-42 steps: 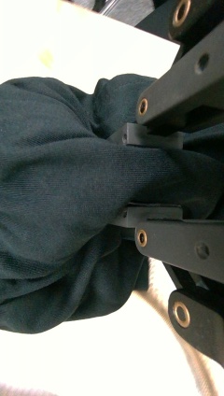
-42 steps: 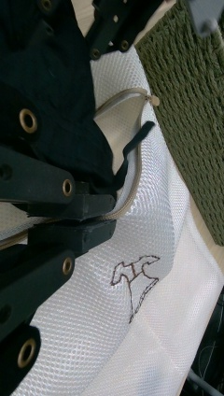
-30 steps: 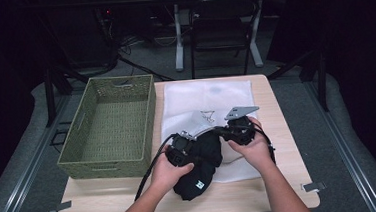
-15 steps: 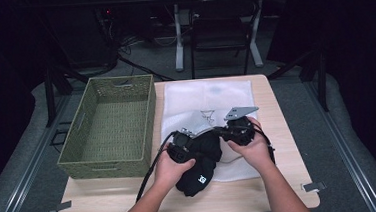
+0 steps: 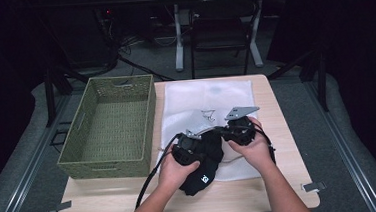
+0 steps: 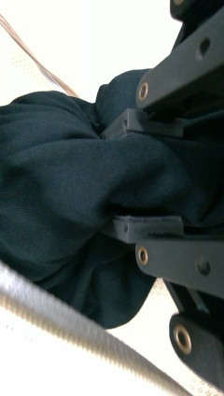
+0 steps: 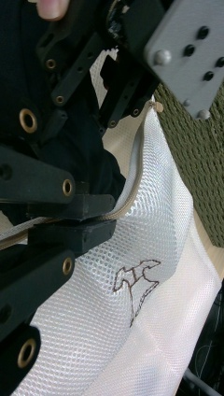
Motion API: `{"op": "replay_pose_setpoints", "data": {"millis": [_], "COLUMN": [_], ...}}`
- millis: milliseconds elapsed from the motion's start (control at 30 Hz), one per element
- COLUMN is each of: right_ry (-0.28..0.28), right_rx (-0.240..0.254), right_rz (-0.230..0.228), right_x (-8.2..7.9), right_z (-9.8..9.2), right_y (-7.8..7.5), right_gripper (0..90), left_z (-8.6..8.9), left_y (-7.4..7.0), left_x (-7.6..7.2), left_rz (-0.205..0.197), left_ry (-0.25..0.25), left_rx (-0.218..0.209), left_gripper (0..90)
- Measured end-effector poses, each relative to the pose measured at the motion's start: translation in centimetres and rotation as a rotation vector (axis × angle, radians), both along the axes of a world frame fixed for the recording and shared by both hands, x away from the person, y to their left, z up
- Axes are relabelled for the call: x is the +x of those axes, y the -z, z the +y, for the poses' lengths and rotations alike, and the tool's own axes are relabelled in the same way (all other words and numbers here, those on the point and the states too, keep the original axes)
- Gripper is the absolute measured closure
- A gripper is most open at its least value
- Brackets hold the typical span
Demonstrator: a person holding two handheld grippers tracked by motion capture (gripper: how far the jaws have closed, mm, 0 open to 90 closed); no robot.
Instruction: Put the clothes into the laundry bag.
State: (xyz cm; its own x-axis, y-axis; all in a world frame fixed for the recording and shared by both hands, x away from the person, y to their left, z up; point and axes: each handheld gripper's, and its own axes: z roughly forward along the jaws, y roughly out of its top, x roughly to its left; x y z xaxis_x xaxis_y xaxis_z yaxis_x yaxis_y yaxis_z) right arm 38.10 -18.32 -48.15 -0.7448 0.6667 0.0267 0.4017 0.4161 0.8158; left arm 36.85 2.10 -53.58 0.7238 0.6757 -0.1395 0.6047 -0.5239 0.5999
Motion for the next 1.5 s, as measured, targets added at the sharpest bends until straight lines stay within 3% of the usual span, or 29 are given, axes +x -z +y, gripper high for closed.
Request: {"op": "replay_pose_setpoints", "data": {"millis": [67, 367, 600, 733, 900, 1267, 1500], "right_ry": [0.001, 0.003, 0.004, 0.004, 0.007, 0.007, 0.012], "right_rx": [0.001, 0.007, 0.004, 0.001, 0.002, 0.002, 0.002], "right_rz": [0.0, 0.0, 0.002, 0.005, 0.005, 0.006, 0.011], "right_x": [0.0, 0.0, 0.0, 0.0, 0.0, 0.0, 0.0], "right_z": [0.0, -0.1, -0.1, -0.1, -0.2, -0.2, -0.2], "right_y": [0.0, 0.0, 0.0, 0.1, 0.1, 0.2, 0.2], "right_gripper": [86.9, 86.8, 86.8, 86.8, 86.7, 86.7, 86.7], "left_z": [-0.3, -0.5, -0.4, -0.2, -0.1, 1.3, 2.9], "left_y": [0.3, 0.7, 1.1, 0.9, 0.2, -1.9, -2.4], "left_x": [-0.2, 0.0, -0.1, -0.2, -0.6, -2.9, -4.8], "left_rz": [-0.02, -0.004, 0.003, 0.0, -0.002, -0.025, -0.034], "left_ry": [-0.016, -0.043, -0.063, -0.065, -0.064, -0.022, -0.025], "left_rx": [0.02, 0.037, -0.014, -0.016, -0.056, -0.058, -0.088], "left_gripper": [58.5, 51.7, 45.9, 44.6, 43.6, 39.4, 39.2]}}
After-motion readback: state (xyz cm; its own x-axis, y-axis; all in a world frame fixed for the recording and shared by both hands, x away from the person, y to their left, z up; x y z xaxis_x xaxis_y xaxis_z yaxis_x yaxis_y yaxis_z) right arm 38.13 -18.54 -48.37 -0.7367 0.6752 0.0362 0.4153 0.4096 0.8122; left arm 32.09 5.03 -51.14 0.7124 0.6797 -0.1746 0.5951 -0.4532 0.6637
